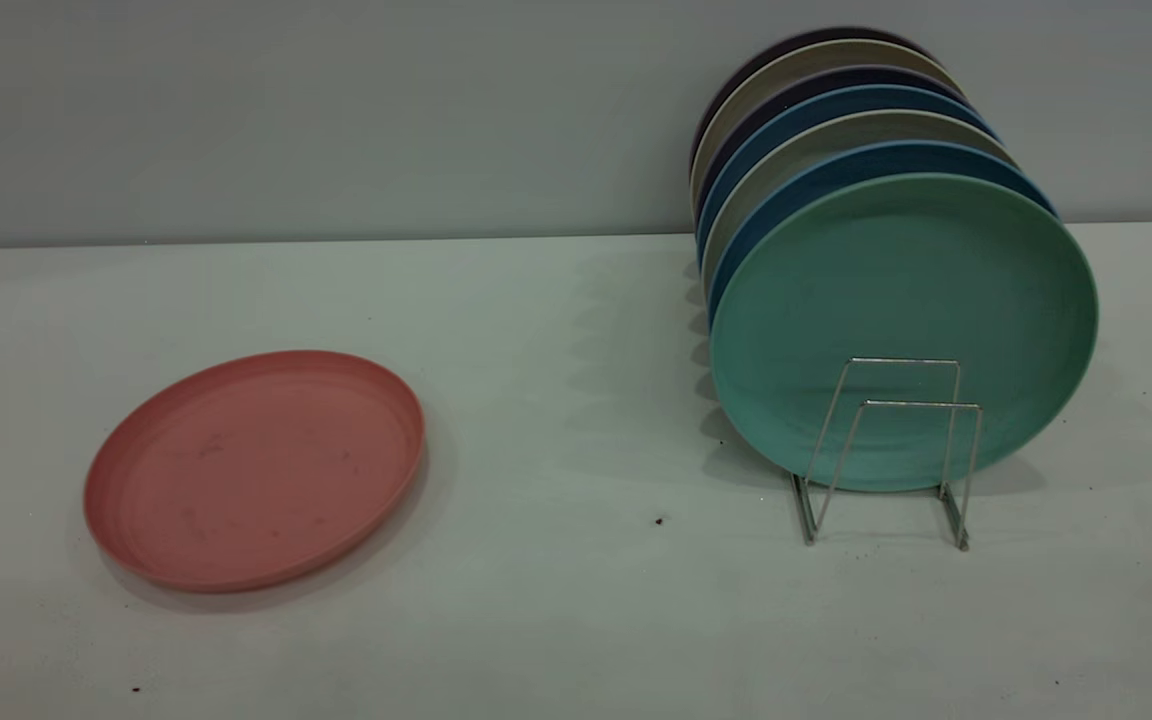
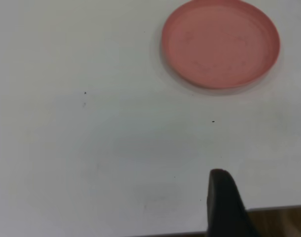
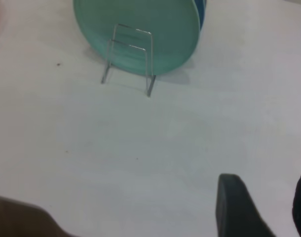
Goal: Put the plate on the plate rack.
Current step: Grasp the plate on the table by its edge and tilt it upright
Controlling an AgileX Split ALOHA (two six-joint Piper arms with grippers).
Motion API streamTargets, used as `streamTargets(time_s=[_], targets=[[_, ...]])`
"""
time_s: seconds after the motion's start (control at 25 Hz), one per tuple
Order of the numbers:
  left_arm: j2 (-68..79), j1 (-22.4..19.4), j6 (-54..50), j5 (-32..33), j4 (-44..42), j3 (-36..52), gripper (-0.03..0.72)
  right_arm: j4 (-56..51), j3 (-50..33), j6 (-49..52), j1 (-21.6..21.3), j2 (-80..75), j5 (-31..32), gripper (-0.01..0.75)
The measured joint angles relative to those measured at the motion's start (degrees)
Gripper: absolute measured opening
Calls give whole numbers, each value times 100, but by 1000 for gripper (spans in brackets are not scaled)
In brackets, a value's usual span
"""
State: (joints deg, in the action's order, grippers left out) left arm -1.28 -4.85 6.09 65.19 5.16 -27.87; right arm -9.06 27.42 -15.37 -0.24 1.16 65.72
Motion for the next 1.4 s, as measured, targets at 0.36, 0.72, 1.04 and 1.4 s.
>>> streamTargets(time_s=[0.36,0.72,1.04,1.4], targets=[[0,124,15,-420,-5,-81,416,-361,0,24,0,0,0,299],[735,124,-328,-484,62,-101,423,-728,0,47,0,0,-91,342],[2857,124,400,-1212,848,-101,430,-1619,11,-279,0,-453,-344,532],[5574,137,1073,-2711,1588,-353,444,-2631,11,-1235,0,-1908,-690,539]])
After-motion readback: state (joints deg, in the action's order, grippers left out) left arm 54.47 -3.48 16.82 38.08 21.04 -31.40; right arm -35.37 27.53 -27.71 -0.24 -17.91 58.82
